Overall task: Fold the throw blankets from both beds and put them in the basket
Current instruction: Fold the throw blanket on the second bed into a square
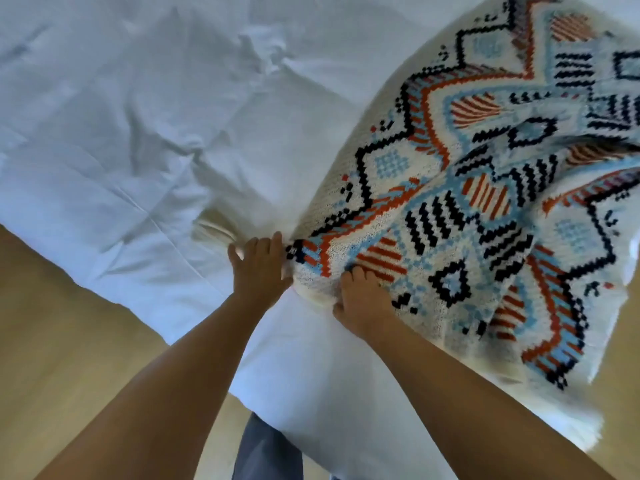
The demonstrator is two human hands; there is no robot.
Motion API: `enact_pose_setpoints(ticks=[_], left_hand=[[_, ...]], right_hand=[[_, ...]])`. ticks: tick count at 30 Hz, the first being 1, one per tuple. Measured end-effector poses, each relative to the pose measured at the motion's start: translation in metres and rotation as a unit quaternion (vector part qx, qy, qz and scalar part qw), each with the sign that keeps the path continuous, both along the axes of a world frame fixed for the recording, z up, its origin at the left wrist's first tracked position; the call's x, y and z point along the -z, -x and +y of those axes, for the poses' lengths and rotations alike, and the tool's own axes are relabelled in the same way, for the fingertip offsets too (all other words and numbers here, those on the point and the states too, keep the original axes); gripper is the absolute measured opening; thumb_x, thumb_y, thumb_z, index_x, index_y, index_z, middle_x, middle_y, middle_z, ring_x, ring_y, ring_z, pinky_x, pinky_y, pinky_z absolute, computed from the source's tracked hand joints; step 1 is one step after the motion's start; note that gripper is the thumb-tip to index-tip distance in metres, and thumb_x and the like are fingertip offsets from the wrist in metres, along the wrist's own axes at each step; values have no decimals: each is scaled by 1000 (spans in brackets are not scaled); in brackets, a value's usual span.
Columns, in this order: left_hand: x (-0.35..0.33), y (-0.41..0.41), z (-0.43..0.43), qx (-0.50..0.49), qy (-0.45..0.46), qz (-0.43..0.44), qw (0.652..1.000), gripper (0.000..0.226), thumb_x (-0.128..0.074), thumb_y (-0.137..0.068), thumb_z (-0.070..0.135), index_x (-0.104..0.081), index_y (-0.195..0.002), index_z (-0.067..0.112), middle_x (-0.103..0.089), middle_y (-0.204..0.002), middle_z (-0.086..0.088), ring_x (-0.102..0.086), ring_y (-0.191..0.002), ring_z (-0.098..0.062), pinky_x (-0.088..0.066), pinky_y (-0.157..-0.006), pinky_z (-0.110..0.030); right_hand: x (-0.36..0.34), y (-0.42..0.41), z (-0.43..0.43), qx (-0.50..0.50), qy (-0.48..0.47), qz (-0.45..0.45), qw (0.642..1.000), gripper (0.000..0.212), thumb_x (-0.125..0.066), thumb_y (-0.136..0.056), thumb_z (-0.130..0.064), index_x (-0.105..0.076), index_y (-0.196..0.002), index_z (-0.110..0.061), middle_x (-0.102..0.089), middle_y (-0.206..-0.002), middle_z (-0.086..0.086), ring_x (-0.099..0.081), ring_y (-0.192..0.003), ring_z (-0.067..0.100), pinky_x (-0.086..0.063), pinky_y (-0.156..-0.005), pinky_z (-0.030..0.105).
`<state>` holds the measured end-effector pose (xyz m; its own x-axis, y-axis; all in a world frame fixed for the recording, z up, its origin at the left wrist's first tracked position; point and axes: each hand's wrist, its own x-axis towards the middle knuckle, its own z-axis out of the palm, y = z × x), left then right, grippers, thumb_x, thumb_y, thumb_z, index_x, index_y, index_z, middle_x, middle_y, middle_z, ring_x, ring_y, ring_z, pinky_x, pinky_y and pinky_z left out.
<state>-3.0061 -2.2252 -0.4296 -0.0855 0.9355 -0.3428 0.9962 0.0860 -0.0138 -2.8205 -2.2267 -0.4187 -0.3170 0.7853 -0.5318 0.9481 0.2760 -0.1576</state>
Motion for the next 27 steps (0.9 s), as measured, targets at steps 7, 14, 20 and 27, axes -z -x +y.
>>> enact_pose_setpoints(ticks=[7,14,20,27], left_hand=[[-18,27,36,57,-46,-76,994,13,-45,-87,14,-45,-99,10,-62,-87,-8,-61,-78,-33,-40,-71,-34],[-53,136,35,-45,-9,-27,999,9,-45,-84,22,-43,-89,15,-61,-90,-15,-59,-86,-37,-37,-65,-34],[-40,165,2,-155,37,56,986,33,-47,-83,12,-44,-116,8,-61,-99,-12,-61,-90,-33,-42,-69,-34],[-32,81,4,95,9,24,995,107,-68,-76,29,11,-148,25,-4,-154,-16,-8,-141,-35,-11,-111,-57]], right_hand=[[-10,28,11,14,-33,58,998,37,-44,-91,-20,-46,-125,-7,-57,-119,12,-61,-98,29,-54,-77,36],[-41,111,-10,2,23,183,983,16,-47,-83,-17,-56,-92,-7,-64,-92,13,-63,-81,33,-50,-66,32],[-20,143,-30,0,126,134,983,38,-43,-93,-11,-40,-130,-6,-40,-140,12,-50,-115,29,-45,-91,38],[-19,104,-44,95,112,174,974,44,-45,-92,-23,-42,-133,-7,-43,-137,11,-43,-125,28,-38,-98,35]])
